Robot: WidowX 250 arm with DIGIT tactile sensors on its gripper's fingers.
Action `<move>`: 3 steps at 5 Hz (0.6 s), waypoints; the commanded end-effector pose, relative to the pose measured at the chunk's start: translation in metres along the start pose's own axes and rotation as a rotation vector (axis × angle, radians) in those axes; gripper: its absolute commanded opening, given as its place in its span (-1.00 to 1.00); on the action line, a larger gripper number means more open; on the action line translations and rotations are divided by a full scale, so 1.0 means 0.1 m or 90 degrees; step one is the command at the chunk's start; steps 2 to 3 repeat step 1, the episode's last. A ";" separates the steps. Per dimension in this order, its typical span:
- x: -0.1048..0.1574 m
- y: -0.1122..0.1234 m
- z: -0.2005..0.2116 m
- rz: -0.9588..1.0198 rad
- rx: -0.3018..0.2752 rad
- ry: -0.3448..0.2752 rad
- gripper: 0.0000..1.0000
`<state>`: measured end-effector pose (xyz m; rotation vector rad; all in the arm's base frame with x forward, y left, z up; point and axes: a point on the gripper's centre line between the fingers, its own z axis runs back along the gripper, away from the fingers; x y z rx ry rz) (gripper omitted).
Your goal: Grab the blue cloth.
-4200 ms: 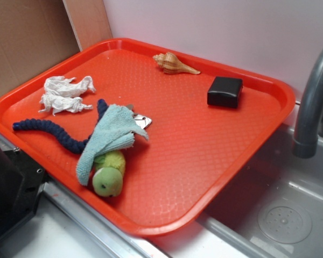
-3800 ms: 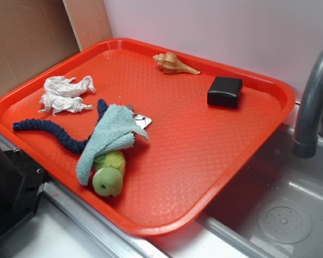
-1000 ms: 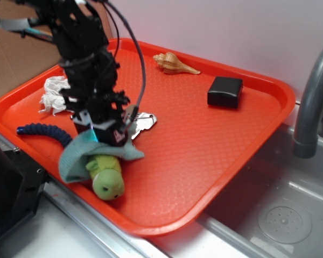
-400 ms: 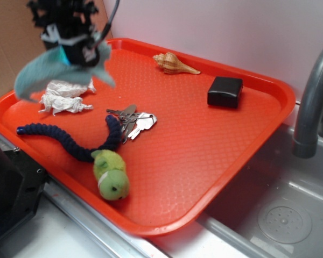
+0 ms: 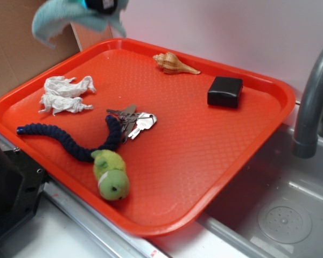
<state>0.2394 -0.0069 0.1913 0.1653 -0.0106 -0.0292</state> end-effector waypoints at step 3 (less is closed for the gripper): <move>-0.02 0.00 0.07 0.010 0.002 -0.025 -1.00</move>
